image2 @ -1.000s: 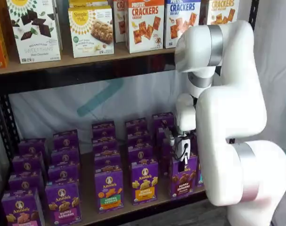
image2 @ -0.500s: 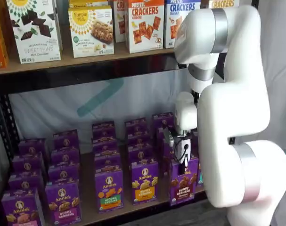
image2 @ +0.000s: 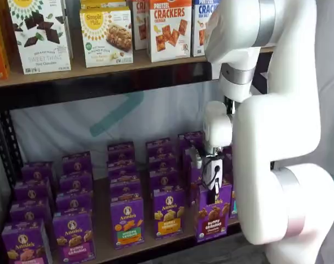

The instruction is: Pick up the purple box with a brown patch in the center, on the bottom shelf, the fifth box from the left

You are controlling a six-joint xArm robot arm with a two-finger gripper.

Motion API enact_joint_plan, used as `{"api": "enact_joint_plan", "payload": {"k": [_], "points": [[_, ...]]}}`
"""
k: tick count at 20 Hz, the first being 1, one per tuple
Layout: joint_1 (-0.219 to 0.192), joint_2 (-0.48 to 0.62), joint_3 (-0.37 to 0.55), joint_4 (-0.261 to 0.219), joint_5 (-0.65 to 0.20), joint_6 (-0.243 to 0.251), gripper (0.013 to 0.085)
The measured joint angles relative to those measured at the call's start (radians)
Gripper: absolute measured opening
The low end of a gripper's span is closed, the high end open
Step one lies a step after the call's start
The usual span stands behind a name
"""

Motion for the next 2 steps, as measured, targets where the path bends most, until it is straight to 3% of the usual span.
{"api": "enact_joint_plan", "payload": {"k": [2], "points": [[0.004,-0.028,0.025,-0.005,0.003,0.010,0.0250]]}}
